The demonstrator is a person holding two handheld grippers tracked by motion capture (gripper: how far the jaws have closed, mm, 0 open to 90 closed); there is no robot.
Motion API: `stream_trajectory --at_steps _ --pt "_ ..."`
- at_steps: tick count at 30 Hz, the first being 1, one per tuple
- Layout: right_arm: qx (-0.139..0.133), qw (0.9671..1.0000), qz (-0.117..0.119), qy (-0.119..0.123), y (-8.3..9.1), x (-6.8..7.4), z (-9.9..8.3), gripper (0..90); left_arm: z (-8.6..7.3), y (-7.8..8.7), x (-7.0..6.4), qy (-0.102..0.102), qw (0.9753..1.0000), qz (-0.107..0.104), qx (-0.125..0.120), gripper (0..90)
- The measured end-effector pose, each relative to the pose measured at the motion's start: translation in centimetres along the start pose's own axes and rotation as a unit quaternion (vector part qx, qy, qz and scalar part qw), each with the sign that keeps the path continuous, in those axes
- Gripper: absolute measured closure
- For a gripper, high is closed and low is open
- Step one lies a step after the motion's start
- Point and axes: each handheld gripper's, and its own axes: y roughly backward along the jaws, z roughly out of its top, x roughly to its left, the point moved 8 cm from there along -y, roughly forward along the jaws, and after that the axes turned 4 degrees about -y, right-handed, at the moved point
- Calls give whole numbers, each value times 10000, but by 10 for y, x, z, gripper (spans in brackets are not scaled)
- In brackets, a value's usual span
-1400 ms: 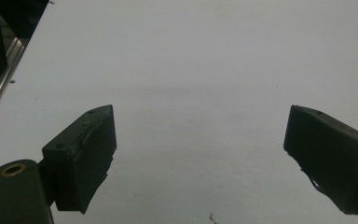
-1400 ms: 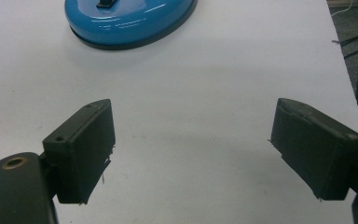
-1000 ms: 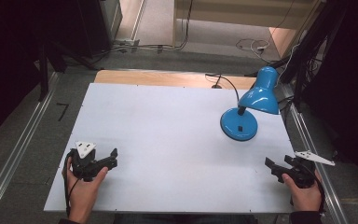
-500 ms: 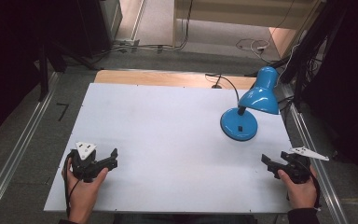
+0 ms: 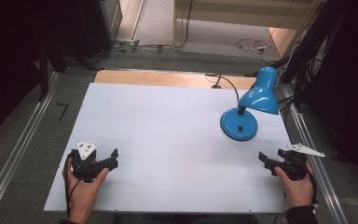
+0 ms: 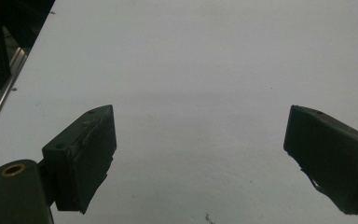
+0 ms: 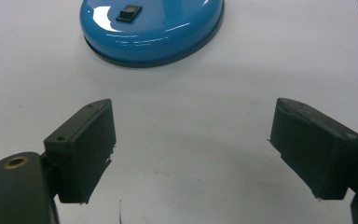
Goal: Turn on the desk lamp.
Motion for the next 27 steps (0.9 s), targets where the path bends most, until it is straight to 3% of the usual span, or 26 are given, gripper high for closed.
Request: stream_trajectory --at_steps 27 --pt "19 9999 -49 132 -16 9 17 130 -1 1 4 105 9999 -3 7 106"
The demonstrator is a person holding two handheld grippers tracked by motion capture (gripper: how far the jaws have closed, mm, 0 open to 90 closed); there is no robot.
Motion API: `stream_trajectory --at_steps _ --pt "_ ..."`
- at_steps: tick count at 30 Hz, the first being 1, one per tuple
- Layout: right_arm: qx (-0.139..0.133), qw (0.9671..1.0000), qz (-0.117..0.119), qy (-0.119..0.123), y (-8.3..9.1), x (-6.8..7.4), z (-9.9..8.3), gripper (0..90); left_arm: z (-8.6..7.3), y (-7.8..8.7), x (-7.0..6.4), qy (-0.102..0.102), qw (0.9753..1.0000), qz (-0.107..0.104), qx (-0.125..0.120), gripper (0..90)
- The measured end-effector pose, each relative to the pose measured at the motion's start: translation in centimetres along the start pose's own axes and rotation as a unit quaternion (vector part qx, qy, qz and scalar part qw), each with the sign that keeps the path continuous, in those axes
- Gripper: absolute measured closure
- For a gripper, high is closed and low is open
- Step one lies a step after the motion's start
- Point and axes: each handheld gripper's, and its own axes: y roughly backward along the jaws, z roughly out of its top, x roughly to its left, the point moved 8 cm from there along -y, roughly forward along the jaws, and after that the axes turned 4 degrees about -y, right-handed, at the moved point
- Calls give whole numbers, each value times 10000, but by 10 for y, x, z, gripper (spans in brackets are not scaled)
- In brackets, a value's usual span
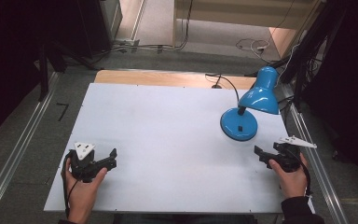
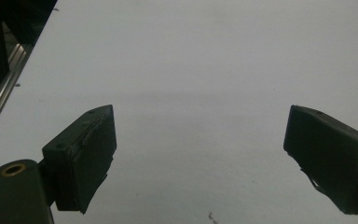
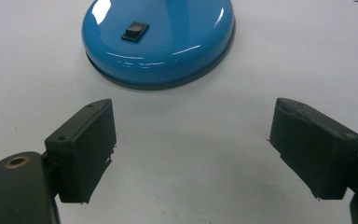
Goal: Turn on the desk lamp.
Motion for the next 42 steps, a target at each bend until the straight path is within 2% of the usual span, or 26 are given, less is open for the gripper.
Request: stream_trajectory --at_steps 15,42 --pt "25 10000 25 75 -5 4 5 133 0 0 1 28 10000 1 5 107" --pt "55 10000 -19 55 -17 7 16 135 0 0 2 72 10000 -20 16 107"
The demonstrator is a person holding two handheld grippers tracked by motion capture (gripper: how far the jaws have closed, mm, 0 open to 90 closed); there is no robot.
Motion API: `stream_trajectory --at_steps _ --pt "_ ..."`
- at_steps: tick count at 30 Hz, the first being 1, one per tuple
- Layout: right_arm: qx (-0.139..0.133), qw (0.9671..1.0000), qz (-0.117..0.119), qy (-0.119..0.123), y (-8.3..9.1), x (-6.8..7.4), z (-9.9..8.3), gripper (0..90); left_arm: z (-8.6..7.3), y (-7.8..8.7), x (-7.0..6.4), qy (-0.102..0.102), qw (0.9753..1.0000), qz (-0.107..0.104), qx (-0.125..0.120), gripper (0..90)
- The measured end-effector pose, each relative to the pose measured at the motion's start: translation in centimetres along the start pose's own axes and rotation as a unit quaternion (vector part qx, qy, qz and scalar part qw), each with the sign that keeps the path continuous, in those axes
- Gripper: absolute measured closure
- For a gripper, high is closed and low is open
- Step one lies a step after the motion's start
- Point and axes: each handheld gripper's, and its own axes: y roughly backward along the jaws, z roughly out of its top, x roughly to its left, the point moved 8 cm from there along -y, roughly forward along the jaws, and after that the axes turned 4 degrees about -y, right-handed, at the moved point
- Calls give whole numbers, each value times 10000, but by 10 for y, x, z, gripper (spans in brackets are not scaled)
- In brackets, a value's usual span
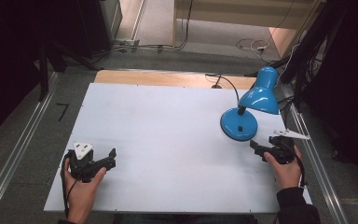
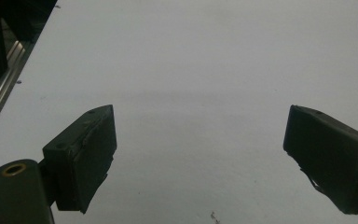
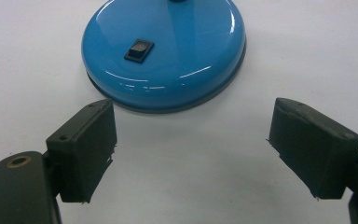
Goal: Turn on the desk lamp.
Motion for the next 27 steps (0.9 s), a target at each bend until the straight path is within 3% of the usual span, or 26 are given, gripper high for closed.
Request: stream_trajectory --at_steps 17,27 --pt "-8 10000 -12 45 -8 3 6 169 0 -1 1 30 10000 -12 14 109" --pt "-85 9999 11 68 -15 11 14 253 0 -1 1 40 10000 -12 4 110"
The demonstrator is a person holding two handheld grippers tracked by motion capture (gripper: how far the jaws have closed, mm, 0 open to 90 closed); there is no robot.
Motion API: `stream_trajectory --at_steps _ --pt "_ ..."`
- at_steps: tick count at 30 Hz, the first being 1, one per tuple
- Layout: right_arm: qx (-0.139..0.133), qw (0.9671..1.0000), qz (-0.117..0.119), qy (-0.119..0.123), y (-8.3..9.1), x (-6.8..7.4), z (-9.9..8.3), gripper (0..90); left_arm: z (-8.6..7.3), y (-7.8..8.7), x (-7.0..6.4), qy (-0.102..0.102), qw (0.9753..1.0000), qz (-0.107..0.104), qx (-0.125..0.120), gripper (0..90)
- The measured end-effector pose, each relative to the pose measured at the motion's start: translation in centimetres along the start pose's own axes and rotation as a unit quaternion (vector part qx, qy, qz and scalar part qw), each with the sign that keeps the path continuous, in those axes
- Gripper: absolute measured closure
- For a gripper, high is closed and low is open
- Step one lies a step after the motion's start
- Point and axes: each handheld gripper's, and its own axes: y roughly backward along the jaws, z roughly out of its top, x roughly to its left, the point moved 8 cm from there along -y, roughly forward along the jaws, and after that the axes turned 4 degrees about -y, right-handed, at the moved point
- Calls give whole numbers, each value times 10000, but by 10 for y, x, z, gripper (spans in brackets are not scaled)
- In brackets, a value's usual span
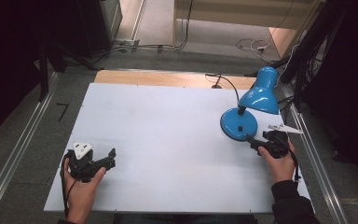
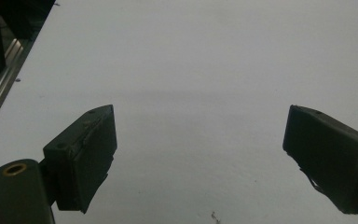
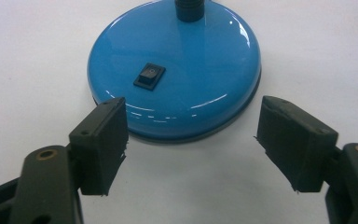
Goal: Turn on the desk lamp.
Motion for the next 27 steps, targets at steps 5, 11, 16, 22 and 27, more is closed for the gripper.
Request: stream_trajectory --at_steps 5,11,16,22,27 --pt "-67 10000 -21 -66 -5 2 5 425 0 0 0 4 10000 -12 0 110" --pt "-142 9999 -24 38 -8 7 9 683 0 0 0 3 10000 -19 5 114" --pt "-209 9997 98 68 -11 12 14 846 0 0 0 14 10000 -22 9 121" --pt "-245 9996 141 84 -14 16 16 877 -1 0 0 19 10000 -31 23 123" --pt "-253 9996 143 66 -18 18 17 877 -1 0 0 16 10000 -28 19 124"
